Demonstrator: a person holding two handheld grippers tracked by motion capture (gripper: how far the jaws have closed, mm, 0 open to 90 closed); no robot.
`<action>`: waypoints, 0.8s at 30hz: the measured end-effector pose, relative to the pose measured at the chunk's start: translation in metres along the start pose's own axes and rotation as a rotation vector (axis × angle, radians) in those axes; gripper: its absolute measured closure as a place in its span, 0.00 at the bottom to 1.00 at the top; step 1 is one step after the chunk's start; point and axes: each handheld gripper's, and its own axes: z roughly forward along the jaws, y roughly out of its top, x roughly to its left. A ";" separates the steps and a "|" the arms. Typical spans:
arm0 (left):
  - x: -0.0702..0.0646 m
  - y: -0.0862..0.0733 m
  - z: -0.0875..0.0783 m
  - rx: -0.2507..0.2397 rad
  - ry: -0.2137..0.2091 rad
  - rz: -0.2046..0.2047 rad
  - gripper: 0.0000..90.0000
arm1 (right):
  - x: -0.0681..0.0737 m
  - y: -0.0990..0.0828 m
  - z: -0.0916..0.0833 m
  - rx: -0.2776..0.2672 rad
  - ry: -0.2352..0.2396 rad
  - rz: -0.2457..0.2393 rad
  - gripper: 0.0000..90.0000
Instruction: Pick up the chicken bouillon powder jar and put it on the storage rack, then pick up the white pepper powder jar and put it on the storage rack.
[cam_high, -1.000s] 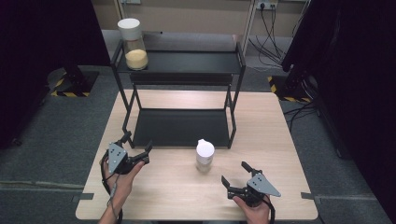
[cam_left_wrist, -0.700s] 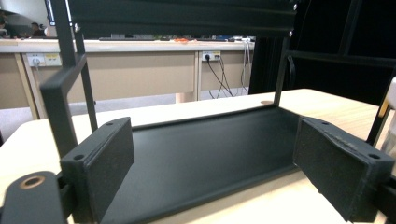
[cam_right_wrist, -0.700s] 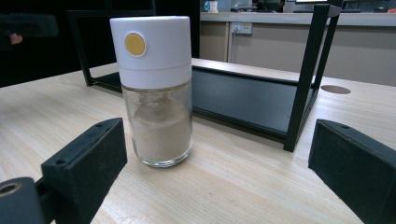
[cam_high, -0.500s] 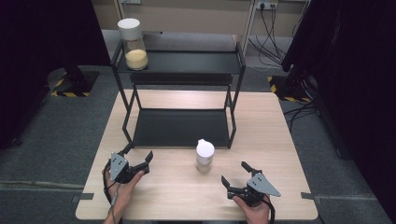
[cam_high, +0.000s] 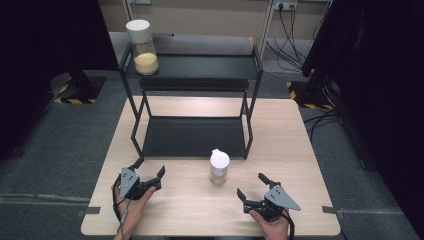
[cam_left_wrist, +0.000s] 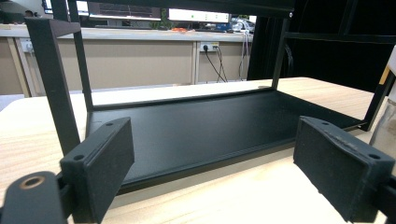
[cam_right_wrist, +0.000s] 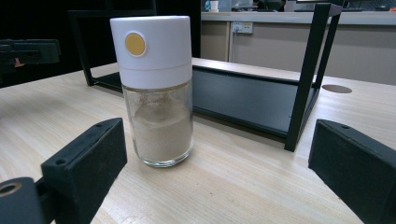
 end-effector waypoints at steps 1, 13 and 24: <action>0.000 0.000 0.000 0.000 -0.001 0.001 0.13 | 0.000 0.000 0.000 0.002 0.000 0.000 0.05; 0.000 0.000 0.000 0.002 -0.007 0.015 0.13 | 0.004 0.011 0.008 -0.014 0.036 -0.011 0.05; 0.000 0.001 0.000 0.004 -0.009 0.013 0.13 | 0.013 0.029 0.037 -0.035 0.077 -0.025 0.05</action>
